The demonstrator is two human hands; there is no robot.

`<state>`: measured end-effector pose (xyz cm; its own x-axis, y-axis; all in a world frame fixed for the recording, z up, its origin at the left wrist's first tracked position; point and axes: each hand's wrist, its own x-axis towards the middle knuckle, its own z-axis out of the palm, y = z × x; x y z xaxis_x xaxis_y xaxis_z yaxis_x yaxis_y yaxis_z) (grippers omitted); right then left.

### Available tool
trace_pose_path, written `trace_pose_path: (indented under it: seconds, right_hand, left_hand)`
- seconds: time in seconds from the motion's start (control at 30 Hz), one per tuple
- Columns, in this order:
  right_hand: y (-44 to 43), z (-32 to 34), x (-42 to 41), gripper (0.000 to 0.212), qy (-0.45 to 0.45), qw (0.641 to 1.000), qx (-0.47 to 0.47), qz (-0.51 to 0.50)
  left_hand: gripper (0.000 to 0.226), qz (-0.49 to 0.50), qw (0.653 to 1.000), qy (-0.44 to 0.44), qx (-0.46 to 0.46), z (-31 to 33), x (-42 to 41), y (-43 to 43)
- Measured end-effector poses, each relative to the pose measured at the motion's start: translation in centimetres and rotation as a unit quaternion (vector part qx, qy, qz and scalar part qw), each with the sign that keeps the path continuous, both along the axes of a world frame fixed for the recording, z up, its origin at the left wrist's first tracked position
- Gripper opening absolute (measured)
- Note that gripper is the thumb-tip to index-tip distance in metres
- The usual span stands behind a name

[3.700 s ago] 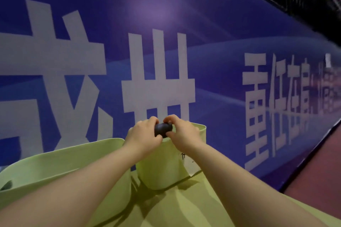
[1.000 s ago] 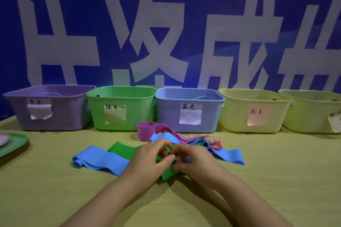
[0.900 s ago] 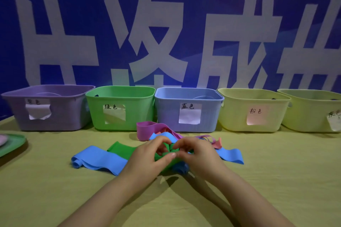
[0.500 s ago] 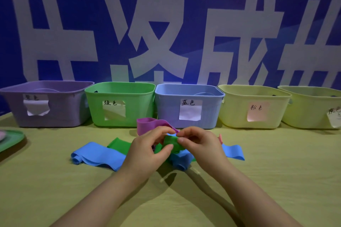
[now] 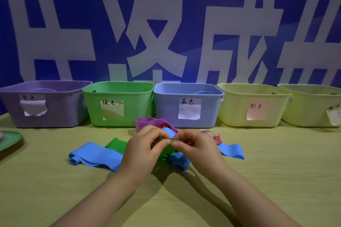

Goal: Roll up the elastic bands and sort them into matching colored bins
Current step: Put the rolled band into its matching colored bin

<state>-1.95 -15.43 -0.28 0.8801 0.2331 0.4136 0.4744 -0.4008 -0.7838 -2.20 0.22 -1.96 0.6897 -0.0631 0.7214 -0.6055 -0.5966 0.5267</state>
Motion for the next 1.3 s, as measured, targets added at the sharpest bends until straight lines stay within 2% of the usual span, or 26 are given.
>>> trace_pose_path:
  seconds: [0.07,0.2,0.33,0.6,0.77,0.83,0.97,1.0,1.13,1.23,1.3]
  right_hand:
    - [-0.1,0.1,-0.1,0.007,-0.015,0.999,-0.043,-0.003]
    - [0.0,0.2,-0.3,0.019,-0.009,0.996,-0.092,-0.005]
    - [0.0,0.3,-0.4,0.021,0.012,0.994,-0.104,-0.004]
    - [0.0,0.1,-0.1,0.011,-0.040,0.996,-0.076,-0.016]
    - [-0.1,0.3,-0.1,0.013,-0.072,0.990,-0.120,-0.007]
    - [-0.1,0.4,-0.1,0.015,-0.083,0.987,-0.136,-0.003]
    - [-0.3,0.7,-0.2,0.022,-0.105,0.978,-0.182,-0.001]
    - [-0.3,0.7,-0.3,0.023,-0.106,0.977,-0.183,0.000]
    - [-0.5,0.9,-0.5,0.019,-0.090,0.986,-0.137,0.006]
    - [-0.4,0.7,-0.6,0.014,-0.093,0.991,-0.097,-0.017]
    - [-0.5,0.6,-0.5,0.011,-0.096,0.992,-0.074,-0.032]
  left_hand:
    - [0.024,0.007,1.000,-0.005,0.026,-0.2,0.3,0.1]
    - [0.033,0.016,0.998,-0.002,0.058,-0.5,0.6,0.1]
    - [0.029,0.020,0.998,-0.008,0.060,-0.5,0.4,0.1]
    - [0.031,0.016,0.999,-0.017,0.038,-0.1,0.1,0.0]
    - [0.012,-0.021,1.000,0.013,0.009,0.1,-0.3,0.0]
    - [0.018,-0.022,1.000,0.013,0.018,0.2,-0.3,-0.2]
    - [0.012,-0.013,1.000,0.013,0.007,0.4,-0.5,-0.1]
    - [0.009,-0.015,1.000,0.011,0.007,0.4,-0.4,-0.1]
    - [0.017,-0.007,1.000,0.004,0.009,0.5,-0.3,0.1]
    - [0.010,-0.001,1.000,0.007,0.003,0.5,-0.3,0.2]
    - [0.015,-0.001,1.000,0.014,0.002,0.3,-0.3,0.3]
